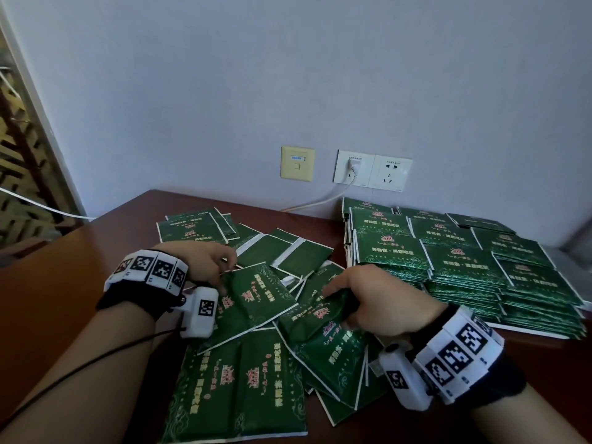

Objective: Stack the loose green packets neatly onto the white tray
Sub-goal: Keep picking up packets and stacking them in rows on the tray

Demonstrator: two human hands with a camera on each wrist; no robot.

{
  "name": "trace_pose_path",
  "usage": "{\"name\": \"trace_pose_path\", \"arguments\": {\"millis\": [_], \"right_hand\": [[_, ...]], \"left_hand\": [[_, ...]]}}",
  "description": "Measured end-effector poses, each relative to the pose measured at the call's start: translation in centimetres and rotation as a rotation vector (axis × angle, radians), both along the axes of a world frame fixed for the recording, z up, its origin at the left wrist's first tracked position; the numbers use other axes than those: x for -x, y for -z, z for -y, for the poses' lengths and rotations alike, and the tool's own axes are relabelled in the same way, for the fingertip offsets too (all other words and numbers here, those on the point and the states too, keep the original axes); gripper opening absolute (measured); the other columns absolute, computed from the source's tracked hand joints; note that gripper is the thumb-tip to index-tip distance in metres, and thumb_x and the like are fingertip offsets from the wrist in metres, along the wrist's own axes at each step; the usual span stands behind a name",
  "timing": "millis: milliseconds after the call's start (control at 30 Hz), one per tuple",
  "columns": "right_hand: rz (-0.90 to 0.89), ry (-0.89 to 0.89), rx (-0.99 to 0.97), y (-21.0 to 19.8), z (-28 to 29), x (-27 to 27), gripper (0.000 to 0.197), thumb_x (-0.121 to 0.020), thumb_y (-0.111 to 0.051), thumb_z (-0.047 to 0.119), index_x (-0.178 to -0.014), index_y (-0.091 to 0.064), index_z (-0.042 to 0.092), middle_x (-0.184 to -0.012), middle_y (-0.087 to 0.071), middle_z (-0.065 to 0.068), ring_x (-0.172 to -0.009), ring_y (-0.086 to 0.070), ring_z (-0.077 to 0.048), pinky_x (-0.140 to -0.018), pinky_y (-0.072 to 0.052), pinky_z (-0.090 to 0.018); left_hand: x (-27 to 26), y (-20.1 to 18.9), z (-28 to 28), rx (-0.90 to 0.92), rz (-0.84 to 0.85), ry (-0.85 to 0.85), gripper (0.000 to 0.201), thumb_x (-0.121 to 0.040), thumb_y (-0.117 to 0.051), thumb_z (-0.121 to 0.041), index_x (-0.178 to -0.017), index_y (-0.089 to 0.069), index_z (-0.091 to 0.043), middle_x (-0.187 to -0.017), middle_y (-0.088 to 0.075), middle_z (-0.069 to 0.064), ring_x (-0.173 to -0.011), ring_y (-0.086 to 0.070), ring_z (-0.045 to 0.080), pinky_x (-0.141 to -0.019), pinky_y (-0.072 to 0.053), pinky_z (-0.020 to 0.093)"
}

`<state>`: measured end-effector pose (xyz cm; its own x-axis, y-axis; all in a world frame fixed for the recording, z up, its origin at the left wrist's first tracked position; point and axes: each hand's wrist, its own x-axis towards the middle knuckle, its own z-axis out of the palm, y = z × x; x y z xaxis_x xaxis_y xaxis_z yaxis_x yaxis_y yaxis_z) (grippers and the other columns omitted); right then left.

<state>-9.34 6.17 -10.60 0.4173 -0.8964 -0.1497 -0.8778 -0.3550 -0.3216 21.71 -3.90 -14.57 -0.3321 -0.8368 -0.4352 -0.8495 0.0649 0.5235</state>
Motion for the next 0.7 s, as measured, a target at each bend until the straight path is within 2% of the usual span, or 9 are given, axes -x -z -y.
{"name": "trace_pose_path", "arguments": {"millis": [100,167,233,300,400,467,567,633,700], "right_hand": [[-0.055,0.0,0.02,0.4,0.2,0.1,0.052,-0.076,-0.082,0.01,-0.123,-0.069,0.028,-0.118,-0.067,0.005,-0.104,-0.063,-0.013,-0.091,-0.052,-0.024],[-0.065,-0.025,0.059,0.3,0.3,0.5,0.043,-0.077,-0.082,0.014,-0.116,-0.072,0.028,-0.111,-0.067,0.009,-0.101,-0.062,-0.011,-0.089,-0.049,-0.021],[-0.049,-0.069,0.116,0.1,0.3,1.1,0.03,-0.078,-0.082,0.019,-0.105,-0.076,0.031,-0.097,-0.059,0.017,-0.092,-0.056,-0.004,-0.082,-0.044,-0.017],[-0.001,-0.11,0.162,-0.4,0.2,1.7,0.015,-0.078,-0.082,0.028,-0.091,-0.077,0.033,-0.09,-0.048,0.015,-0.085,-0.046,0.001,-0.073,-0.038,-0.015],[0.162,-0.119,0.196,-1.3,0.1,2.8,0.013,-0.076,-0.083,0.036,-0.073,-0.071,0.029,-0.093,-0.049,0.008,-0.088,-0.048,-0.001,-0.073,-0.039,-0.017],[0.332,-0.096,0.204,-1.8,0.0,3.2,0.018,-0.077,-0.082,0.034,-0.07,-0.066,0.029,-0.091,-0.057,0.008,-0.081,-0.056,-0.004,-0.072,-0.044,-0.022],[0.471,-0.042,0.126,-1.6,0.1,3.6,0.018,-0.084,-0.076,0.031,-0.077,-0.062,0.024,-0.066,-0.057,0.01,-0.058,-0.049,-0.003,-0.057,-0.039,-0.027],[0.444,-0.031,0.074,-0.9,0.3,3.7,0.016,-0.088,-0.073,0.031,-0.082,-0.058,0.027,-0.063,-0.056,0.012,-0.055,-0.046,-0.001,-0.054,-0.037,-0.024],[0.345,-0.026,0.016,-0.1,0.5,3.8,0.015,-0.091,-0.069,0.033,-0.093,-0.054,0.03,-0.074,-0.063,0.005,-0.057,-0.049,-0.004,-0.053,-0.043,-0.028]], "left_hand": [[0.2,-0.8,-0.5,-0.06,0.071,0.087,0.032,-0.083,-0.061,0.008,-0.098,-0.059,-0.021,-0.083,-0.066,0.0,-0.075,-0.058,0.02,-0.066,-0.048,0.034],[0.1,-1.2,-0.8,-0.067,0.046,0.117,0.037,-0.086,-0.057,0.011,-0.102,-0.063,-0.022,-0.088,-0.071,0.005,-0.076,-0.062,0.022,-0.066,-0.051,0.033],[0.0,-1.3,-0.9,-0.069,-0.143,0.119,0.04,-0.086,-0.058,0.015,-0.109,-0.065,-0.016,-0.099,-0.074,0.016,-0.086,-0.07,0.028,-0.072,-0.057,0.037],[0.1,-1.3,-0.9,-0.059,-0.448,0.042,0.043,-0.083,-0.057,0.018,-0.119,-0.063,-0.005,-0.112,-0.071,0.022,-0.102,-0.07,0.033,-0.085,-0.058,0.046],[0.6,-1.3,-0.7,0.063,-0.643,-0.045,0.053,-0.081,-0.056,0.021,-0.123,-0.066,-0.008,-0.119,-0.07,0.015,-0.112,-0.067,0.029,-0.094,-0.054,0.043],[0.9,-1.2,-0.5,0.102,-0.569,-0.038,0.06,-0.082,-0.054,0.024,-0.127,-0.065,-0.014,-0.118,-0.072,0.007,-0.113,-0.066,0.025,-0.098,-0.052,0.04],[1.4,-0.4,-0.3,0.149,-0.233,0.025,0.061,-0.08,-0.069,0.01,-0.126,-0.066,-0.03,-0.112,-0.073,-0.01,-0.11,-0.067,0.015,-0.102,-0.048,0.042],[1.7,-0.1,-0.3,0.188,-0.05,0.021,0.048,-0.075,-0.08,-0.004,-0.111,-0.071,-0.034,-0.098,-0.075,-0.014,-0.099,-0.069,0.012,-0.099,-0.05,0.044],[2.2,-0.2,-0.4,0.234,-0.032,-0.018,0.027,-0.074,-0.085,-0.013,-0.092,-0.074,-0.03,-0.084,-0.076,-0.011,-0.085,-0.071,0.011,-0.09,-0.054,0.039]]}}
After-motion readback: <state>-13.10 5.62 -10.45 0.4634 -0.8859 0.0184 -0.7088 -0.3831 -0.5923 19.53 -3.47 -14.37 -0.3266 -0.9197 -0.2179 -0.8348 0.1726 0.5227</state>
